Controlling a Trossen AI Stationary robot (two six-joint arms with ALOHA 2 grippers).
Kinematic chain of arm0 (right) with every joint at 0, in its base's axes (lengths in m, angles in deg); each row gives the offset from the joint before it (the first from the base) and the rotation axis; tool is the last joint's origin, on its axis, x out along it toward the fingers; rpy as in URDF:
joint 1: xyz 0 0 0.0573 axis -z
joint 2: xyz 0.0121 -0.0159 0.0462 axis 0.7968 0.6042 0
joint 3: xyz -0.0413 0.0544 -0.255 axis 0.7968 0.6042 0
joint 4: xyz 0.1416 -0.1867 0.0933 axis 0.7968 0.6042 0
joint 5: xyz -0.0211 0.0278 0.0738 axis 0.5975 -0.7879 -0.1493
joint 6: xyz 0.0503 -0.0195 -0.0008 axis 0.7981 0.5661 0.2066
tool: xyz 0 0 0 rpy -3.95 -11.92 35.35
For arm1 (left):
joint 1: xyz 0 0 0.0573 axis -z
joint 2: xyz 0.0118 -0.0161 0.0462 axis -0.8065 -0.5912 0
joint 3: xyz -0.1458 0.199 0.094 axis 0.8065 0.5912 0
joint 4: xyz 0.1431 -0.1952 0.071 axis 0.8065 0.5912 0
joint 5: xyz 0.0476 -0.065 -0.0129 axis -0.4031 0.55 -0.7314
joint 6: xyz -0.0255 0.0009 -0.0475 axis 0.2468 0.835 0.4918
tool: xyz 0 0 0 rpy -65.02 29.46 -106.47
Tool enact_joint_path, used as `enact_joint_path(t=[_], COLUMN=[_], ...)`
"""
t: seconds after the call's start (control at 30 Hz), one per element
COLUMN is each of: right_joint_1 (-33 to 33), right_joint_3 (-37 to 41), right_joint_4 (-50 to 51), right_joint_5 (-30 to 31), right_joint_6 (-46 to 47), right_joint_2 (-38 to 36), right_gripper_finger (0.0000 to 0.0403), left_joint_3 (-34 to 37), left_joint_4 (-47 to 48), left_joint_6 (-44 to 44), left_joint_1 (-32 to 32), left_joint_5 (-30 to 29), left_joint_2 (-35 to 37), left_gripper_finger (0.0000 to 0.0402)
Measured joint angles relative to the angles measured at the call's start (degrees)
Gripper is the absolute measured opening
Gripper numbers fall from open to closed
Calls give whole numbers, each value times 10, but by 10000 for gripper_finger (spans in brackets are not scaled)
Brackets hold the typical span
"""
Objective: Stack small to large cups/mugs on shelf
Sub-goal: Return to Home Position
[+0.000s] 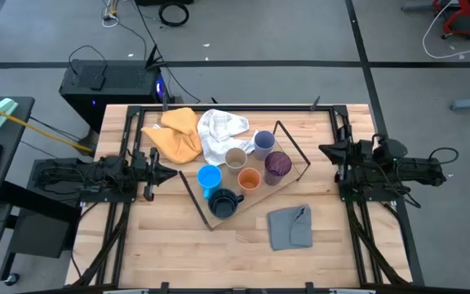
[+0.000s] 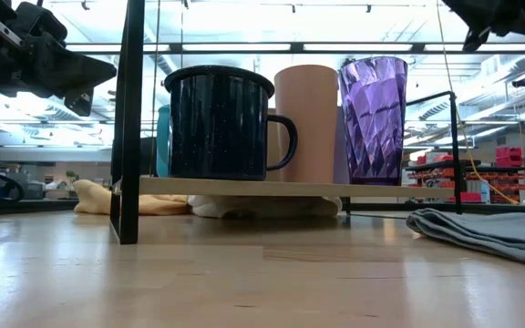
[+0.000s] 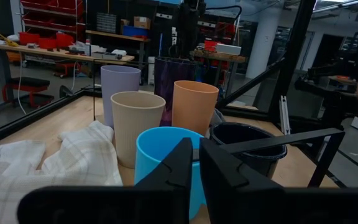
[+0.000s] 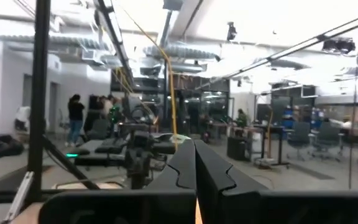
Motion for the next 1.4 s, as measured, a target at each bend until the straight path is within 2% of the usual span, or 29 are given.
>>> enact_joint_path(t=[0.1,0.23,0.3,0.7,0.83,1.03,1.4], right_joint_1=[0,0,0,0,0,0,0], right_joint_3=[0,1,1,102,121,122,121], right_joint_4=[-3,84,89,-133,-167,-153,-25], right_joint_5=[3,3,-5,-19,-15,-21,-58], right_joint_6=[0,43,55,73,72,76,106], right_joint_2=[0,0,0,0,0,0,0], right_gripper_finger=[0,0,0,0,0,0,0], left_joint_3=[0,0,0,0,0,0,0], left_joint_4=[0,0,0,0,0,0,0], left_joint_6=[0,0,0,0,0,0,0], left_joint_1=[0,0,0,0,0,0,0], left_joint_5=[0,0,0,0,0,0,0], left_joint_2=[0,0,0,0,0,0,0], left_gripper_finger=[32,26,23,38,38,28,30])
